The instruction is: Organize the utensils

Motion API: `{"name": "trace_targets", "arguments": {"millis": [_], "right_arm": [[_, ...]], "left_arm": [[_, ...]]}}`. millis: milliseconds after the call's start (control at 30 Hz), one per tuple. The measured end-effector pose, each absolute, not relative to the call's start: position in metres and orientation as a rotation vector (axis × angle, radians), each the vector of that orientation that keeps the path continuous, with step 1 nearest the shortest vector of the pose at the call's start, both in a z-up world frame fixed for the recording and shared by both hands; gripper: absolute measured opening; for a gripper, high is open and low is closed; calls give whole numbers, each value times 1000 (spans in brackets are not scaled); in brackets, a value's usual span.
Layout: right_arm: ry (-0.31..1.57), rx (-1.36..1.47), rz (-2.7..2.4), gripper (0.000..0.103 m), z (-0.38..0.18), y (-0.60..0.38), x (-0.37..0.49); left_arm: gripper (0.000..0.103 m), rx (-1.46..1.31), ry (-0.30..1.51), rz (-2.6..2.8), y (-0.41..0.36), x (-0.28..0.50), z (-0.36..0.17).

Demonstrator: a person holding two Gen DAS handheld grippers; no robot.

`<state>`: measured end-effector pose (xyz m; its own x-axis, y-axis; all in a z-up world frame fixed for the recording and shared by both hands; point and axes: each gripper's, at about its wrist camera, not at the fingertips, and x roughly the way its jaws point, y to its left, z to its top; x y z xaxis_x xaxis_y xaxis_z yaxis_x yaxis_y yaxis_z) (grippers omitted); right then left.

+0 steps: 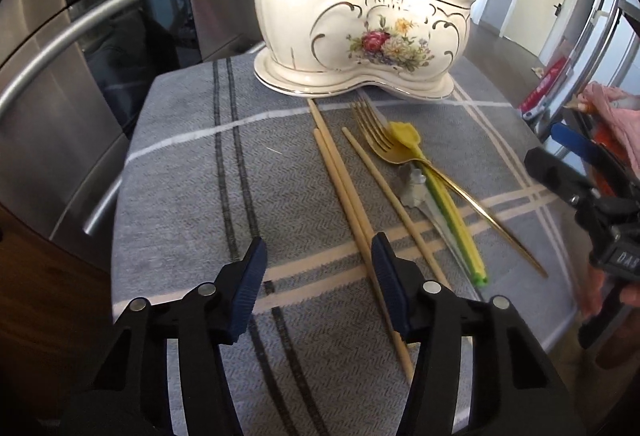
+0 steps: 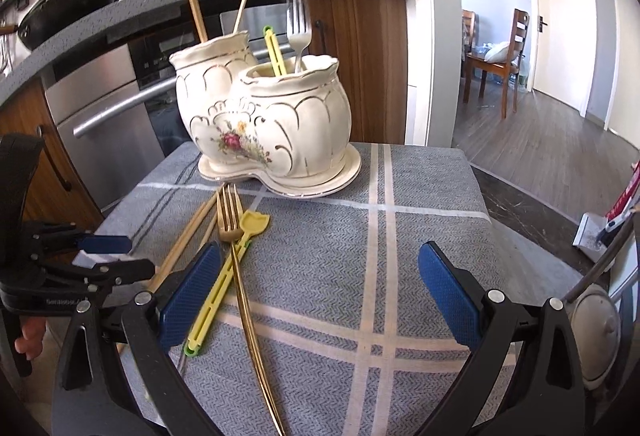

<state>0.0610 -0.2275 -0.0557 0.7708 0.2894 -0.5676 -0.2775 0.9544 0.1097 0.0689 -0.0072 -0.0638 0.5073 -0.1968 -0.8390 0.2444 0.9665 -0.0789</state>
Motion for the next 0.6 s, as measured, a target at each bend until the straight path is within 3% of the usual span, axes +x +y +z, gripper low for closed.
{"name": "trace_targets", "arguments": {"millis": [133, 600], "right_arm": [[633, -36, 307, 96, -60, -222, 63], [719, -121, 447, 60, -74, -198, 64]], "left_arm": [[50, 60, 1006, -257, -9, 74, -67], [38, 93, 1002, -202, -8, 96, -67]]}}
